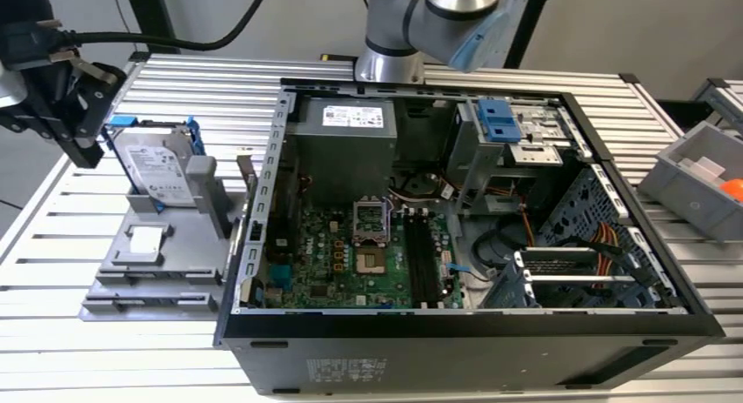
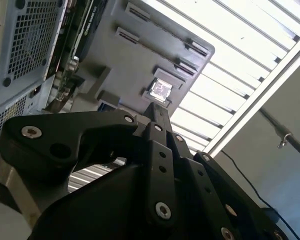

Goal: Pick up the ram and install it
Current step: 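Pick up the ram and move it above insertion slot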

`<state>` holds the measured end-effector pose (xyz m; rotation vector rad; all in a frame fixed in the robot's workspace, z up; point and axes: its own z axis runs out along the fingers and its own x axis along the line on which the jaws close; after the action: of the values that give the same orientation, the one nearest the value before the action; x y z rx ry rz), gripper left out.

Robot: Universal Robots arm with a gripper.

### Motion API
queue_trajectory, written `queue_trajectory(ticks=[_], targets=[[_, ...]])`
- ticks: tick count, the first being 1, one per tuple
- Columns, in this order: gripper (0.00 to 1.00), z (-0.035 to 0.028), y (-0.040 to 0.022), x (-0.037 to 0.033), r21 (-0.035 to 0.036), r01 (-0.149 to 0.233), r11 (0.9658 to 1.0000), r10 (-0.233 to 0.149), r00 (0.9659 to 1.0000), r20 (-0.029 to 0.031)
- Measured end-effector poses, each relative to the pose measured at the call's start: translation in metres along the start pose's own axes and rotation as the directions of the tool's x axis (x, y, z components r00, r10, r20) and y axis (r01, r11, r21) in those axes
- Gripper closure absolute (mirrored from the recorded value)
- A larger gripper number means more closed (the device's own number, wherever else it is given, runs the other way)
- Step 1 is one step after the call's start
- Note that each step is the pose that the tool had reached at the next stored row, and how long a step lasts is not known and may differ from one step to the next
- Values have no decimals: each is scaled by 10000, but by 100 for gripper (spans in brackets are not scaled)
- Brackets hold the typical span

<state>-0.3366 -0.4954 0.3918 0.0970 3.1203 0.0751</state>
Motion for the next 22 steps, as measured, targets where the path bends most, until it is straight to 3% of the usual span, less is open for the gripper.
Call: queue_trajectory(ticks=[12,16,18,22], targets=[[100,-9,-286,-18,0,0,10000,0,10000,0],[100,-10,-300,-19,0,-1,10000,1,10000,0],[100,-10,-301,-19,7,-6,10000,6,9999,-112],[100,-10,-301,-19,8,8,10000,-8,9999,-115]])
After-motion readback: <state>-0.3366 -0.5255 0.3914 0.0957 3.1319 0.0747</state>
